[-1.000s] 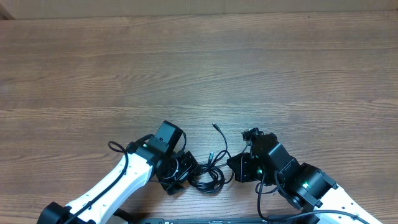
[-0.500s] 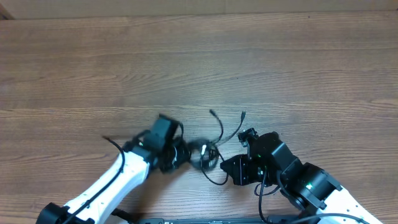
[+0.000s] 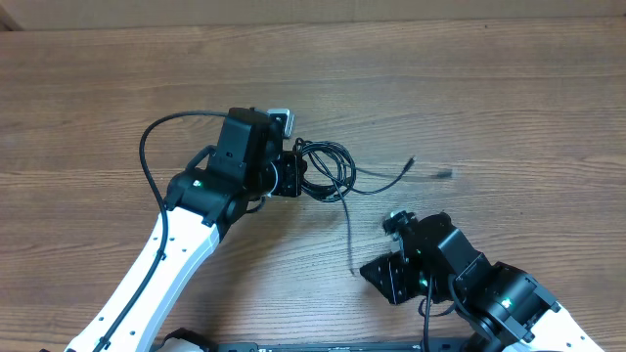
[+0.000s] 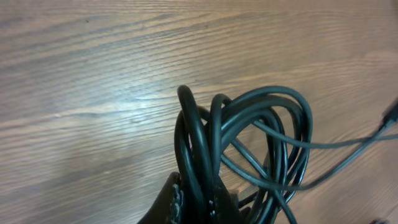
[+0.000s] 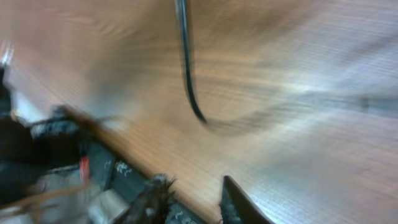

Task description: Untangle cables

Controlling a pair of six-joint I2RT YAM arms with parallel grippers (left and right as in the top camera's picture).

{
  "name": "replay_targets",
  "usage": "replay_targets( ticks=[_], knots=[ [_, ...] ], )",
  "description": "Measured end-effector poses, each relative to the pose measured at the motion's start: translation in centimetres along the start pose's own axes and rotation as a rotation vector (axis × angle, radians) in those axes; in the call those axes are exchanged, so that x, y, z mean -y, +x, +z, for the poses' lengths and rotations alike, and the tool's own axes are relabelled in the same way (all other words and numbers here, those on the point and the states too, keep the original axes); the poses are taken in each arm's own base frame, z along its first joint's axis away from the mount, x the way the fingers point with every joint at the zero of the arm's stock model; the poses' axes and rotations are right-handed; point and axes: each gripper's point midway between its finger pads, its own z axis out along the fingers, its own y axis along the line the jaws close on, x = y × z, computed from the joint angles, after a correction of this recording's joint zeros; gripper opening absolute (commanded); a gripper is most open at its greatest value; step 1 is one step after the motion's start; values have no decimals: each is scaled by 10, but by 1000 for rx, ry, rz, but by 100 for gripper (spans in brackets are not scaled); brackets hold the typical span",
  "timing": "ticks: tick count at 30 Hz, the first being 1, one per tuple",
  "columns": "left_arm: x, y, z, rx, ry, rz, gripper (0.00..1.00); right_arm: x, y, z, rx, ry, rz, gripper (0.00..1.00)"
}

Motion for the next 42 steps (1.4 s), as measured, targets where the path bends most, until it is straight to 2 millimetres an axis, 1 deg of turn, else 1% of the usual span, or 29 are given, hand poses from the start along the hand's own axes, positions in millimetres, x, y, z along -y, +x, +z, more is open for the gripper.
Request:
replay_targets(
  ticks=[1, 3, 5, 6, 7, 9, 13, 17, 19, 22, 23, 28, 30, 34, 37, 38, 42],
  knots=[
    [-2, 2, -1, -10, -10, 33, 4, 2, -5, 0, 23, 16, 9, 53],
    [-8, 11, -1, -44, -35, 76, 4, 2, -16, 0, 74, 24, 14, 67],
    [-16, 18, -2, -74, -75, 115, 4, 1, -25, -1, 111, 24, 15, 89],
    [-20, 21, -2, -84, -97, 131, 4, 0, -28, -1, 127, 22, 13, 97],
    [-24, 22, -3, -93, -117, 144, 4, 0, -30, -1, 137, 23, 13, 100],
    [-33, 25, -5, -107, -166, 182, 4, -3, -36, -2, 162, 16, -4, 99],
    [-44, 24, -7, -113, -228, 282, 4, -12, -50, -5, 219, -14, -62, 100],
    [-49, 22, -9, -123, -252, 383, 4, -29, -65, -8, 279, -73, -177, 99],
    [-49, 21, -11, -129, -258, 419, 4, -36, -70, -6, 295, -97, -233, 100],
    [-44, 13, -20, -112, -256, 451, 4, -42, -78, 2, 305, -112, -300, 100],
    [-42, 10, -24, -102, -254, 457, 4, -43, -81, 7, 304, -113, -316, 99],
    [-22, -2, -46, -53, -200, 485, 4, -36, -85, 39, 253, -89, -341, 98],
    [-15, -2, -52, -47, -171, 486, 4, -37, -90, 46, 260, -93, -348, 97],
    [-11, 9, -55, -85, -138, 483, 4, -40, -97, 54, 277, -100, -380, 91],
    [-11, 14, -55, -104, -127, 481, 4, -34, -94, 65, 249, -82, -404, 87],
    [-11, 14, -55, -104, -127, 481, 4, -32, -93, 68, 239, -77, -409, 83],
    [-10, 13, -56, -100, -123, 482, 4, -27, -87, 77, 203, -70, -416, 52]
  ],
)
